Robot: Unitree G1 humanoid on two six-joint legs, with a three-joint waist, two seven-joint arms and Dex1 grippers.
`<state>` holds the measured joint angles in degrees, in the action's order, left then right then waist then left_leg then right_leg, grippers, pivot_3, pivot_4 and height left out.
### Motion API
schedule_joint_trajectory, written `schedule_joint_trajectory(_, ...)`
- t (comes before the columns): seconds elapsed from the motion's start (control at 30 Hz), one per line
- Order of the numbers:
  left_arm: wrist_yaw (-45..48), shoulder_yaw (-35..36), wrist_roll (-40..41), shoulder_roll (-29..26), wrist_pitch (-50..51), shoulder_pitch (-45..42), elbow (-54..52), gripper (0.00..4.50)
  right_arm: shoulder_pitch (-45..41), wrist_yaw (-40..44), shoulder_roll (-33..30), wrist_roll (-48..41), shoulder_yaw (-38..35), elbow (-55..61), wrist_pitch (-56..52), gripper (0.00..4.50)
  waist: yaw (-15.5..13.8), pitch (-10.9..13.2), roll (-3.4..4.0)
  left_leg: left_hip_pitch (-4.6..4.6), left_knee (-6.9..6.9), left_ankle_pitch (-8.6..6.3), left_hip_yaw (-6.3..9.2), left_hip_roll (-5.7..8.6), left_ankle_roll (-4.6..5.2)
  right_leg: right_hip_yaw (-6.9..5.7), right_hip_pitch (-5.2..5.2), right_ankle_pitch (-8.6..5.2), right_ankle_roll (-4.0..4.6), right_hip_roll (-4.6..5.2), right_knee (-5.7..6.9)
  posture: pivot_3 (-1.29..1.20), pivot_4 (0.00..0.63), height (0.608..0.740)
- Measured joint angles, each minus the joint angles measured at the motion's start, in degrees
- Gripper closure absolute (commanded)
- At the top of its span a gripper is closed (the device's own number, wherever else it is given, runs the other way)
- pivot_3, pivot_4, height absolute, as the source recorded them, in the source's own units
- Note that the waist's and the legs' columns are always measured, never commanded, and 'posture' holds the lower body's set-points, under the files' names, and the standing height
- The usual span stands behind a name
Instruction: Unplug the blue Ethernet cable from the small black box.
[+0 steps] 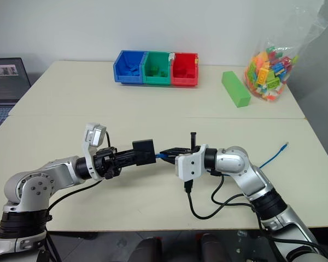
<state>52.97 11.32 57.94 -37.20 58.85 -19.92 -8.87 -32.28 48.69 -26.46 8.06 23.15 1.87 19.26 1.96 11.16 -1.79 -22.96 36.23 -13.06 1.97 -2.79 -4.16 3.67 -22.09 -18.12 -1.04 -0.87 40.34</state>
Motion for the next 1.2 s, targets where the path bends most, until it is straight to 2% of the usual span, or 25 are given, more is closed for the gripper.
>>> schedule_joint_trajectory(0.03,0.1,0.0,0.0,0.0,0.0,0.0,0.0,3.70,0.0,0.3,-0.1,-0.4,0.0,0.0,-0.2,3.68,0.0,0.0,0.00,0.00,0.00,0.00,0.00,0.00,0.00,0.00,0.00,0.00,0.00,0.00,0.00,0.00,0.150,0.740)
schedule_joint_trajectory(0.1,0.5,-0.2,-0.1,0.0,-0.2,-0.1,0.0,3.70,0.1,1.6,-0.4,-1.4,0.0,0.1,-1.1,3.32,0.0,0.0,0.00,0.00,0.00,0.00,0.00,0.00,0.00,-0.01,0.00,0.00,0.00,0.00,0.00,0.00,0.150,0.740)
schedule_joint_trajectory(0.13,0.7,-0.4,-0.1,-0.1,-0.3,-0.2,0.0,3.70,0.2,2.2,-0.7,-1.8,0.0,0.2,-1.5,2.92,0.0,0.0,0.00,0.00,0.00,0.00,0.00,0.00,0.00,-0.01,0.00,0.00,0.00,0.00,0.00,0.00,0.150,0.740)
schedule_joint_trajectory(0.27,3.6,-1.7,-0.3,-1.5,-0.6,-0.6,-0.6,3.70,1.8,6.4,-3.3,-5.5,0.0,3.3,-7.1,1.94,-0.1,0.0,0.00,-0.01,0.01,0.00,0.01,0.01,0.00,0.00,0.00,0.00,0.00,0.01,0.00,0.00,0.150,0.740)
schedule_joint_trajectory(0.43,7.9,-4.5,-2.4,-4.4,-2.1,-0.7,-2.3,3.70,3.7,10.3,-5.0,-16.0,-1.9,11.3,-22.4,1.88,0.0,0.0,0.00,0.00,0.01,0.00,0.05,0.00,0.00,0.01,0.00,0.00,0.00,0.00,0.02,0.00,0.150,0.740)
schedule_joint_trajectory(0.5,10.5,-6.5,-4.7,-6.0,-4.0,-0.7,-2.3,3.70,4.0,10.4,-5.0,-23.7,-4.1,14.9,-33.8,1.88,0.0,0.0,0.00,-0.01,0.01,0.00,0.11,0.01,0.00,0.01,0.00,0.00,0.00,0.00,0.03,0.00,0.150,0.740)
schedule_joint_trajectory(0.57,12.4,-7.3,-6.4,-6.6,-5.5,-0.7,-2.3,3.70,4.0,9.6,-4.5,-30.5,-6.7,16.7,-43.8,1.88,0.0,0.0,0.00,-0.01,0.01,0.00,0.12,0.01,0.01,0.01,0.01,0.00,0.00,0.00,0.04,0.00,0.150,0.740)
schedule_joint_trajectory(0.77,14.3,-7.7,-7.6,-6.6,-6.9,-1.1,-2.2,3.70,4.1,4.1,-2.1,-43.6,-11.4,17.6,-64.9,1.88,0.0,0.0,0.00,-0.03,0.00,-0.01,0.11,0.01,0.02,0.02,-0.02,-0.02,0.00,-0.02,0.02,0.00,0.150,0.740)
schedule_joint_trajectory(0.93,15.2,-7.7,-7.7,-6.6,-7.6,-1.1,-2.1,3.70,4.6,-1.8,1.3,-49.5,-13.4,18.1,-74.6,1.88,0.1,0.0,0.00,-0.05,-0.02,-0.01,0.10,0.02,0.02,0.02,-0.05,-0.03,-0.03,-0.03,0.01,0.00,0.150,0.740)
schedule_joint_trajectory(1.2,15.3,-7.7,-7.8,-6.6,-8.1,-1.0,-0.9,3.70,4.7,-7.1,5.5,-54.8,-15.9,18.3,-79.8,1.88,0.1,0.0,0.00,-0.07,-0.04,-0.01,0.06,0.02,0.03,0.00,-0.10,-0.04,-0.05,-0.04,0.01,0.00,0.150,0.740)
